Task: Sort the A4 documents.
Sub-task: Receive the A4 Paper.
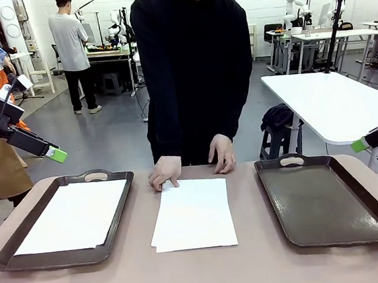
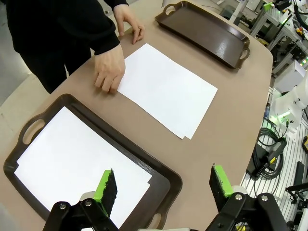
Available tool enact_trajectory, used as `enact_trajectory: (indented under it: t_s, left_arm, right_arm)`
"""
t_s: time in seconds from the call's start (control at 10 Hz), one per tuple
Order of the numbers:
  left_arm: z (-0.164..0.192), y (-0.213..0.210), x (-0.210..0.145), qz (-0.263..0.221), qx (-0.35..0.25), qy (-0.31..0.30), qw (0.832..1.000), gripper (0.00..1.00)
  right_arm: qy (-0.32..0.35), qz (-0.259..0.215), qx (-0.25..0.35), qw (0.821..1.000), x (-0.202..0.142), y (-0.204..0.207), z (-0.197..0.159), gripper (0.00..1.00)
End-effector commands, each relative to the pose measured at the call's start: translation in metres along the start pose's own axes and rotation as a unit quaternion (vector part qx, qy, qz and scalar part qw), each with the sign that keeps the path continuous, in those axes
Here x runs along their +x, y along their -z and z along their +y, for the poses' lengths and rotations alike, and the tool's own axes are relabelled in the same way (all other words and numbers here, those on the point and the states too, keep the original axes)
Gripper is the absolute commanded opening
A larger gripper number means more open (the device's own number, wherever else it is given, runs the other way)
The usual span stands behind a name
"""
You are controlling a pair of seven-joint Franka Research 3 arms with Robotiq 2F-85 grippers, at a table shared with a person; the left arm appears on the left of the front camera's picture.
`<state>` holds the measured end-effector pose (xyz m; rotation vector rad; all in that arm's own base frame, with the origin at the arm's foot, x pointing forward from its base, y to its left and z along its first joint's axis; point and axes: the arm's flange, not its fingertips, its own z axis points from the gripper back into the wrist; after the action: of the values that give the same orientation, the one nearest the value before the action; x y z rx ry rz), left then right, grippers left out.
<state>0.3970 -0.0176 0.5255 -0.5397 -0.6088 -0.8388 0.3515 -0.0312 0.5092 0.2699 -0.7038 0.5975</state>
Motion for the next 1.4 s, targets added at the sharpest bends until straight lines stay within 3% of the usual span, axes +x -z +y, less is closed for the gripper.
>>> enact_trajectory:
  t_s: [0.0,1.3]
  left_arm:
    - [0.0005,0.0008,-0.0017,-0.008,-0.007,0.003,1.0,1.0]
    - [0.0005,0.0008,-0.0017,-0.008,-0.007,0.003,1.0,1.0]
  right_arm:
    - [0.002,-0.003,0.01,1.0,-0.0009,0.0024,-0.0009,1.0]
    - [0.002,-0.003,0.01,1.0,-0.0009,0.0024,-0.0009,1.0]
